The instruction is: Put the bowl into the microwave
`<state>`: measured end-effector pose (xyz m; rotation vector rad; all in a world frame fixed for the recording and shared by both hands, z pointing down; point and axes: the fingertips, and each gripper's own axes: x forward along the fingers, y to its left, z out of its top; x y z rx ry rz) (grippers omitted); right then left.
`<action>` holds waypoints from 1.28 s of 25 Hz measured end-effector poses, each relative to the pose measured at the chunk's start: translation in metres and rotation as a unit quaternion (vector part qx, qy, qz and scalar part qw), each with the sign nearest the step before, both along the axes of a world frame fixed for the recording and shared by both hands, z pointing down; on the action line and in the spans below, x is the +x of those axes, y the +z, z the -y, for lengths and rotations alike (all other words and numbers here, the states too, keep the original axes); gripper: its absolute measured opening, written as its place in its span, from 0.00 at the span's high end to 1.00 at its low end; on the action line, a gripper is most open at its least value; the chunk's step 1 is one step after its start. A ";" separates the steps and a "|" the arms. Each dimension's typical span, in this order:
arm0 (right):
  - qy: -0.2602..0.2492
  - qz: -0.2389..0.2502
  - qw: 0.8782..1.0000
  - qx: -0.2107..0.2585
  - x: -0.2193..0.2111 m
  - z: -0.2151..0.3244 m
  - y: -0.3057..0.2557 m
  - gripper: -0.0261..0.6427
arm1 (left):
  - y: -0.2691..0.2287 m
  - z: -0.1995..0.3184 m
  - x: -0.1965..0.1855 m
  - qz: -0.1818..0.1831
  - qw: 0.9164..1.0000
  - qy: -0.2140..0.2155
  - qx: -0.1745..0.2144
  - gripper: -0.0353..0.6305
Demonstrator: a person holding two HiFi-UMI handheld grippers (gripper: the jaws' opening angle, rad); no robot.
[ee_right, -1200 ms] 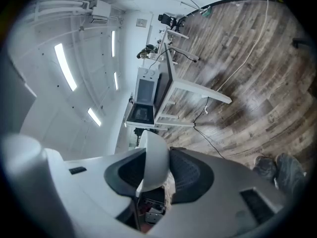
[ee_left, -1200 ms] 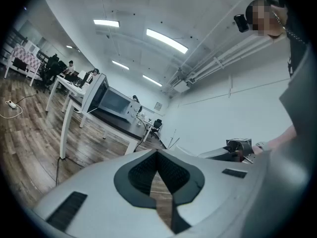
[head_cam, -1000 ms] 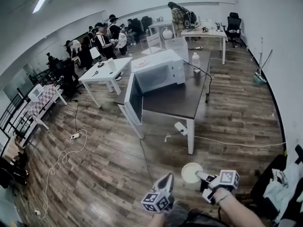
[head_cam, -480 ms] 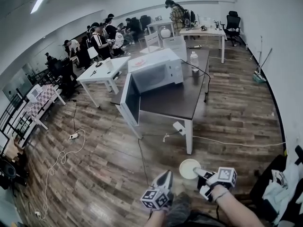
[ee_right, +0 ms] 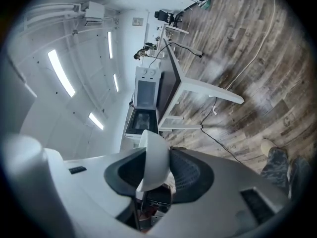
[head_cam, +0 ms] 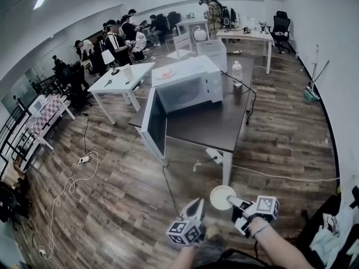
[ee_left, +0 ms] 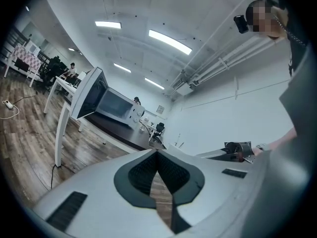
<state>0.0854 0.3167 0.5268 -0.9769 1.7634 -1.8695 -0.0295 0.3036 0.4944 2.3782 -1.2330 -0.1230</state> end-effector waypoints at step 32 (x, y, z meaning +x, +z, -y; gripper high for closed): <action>0.010 0.006 0.999 -0.042 -0.037 0.190 0.015 0.76 | 0.013 0.179 -0.033 -0.027 0.999 -0.002 -0.024 0.95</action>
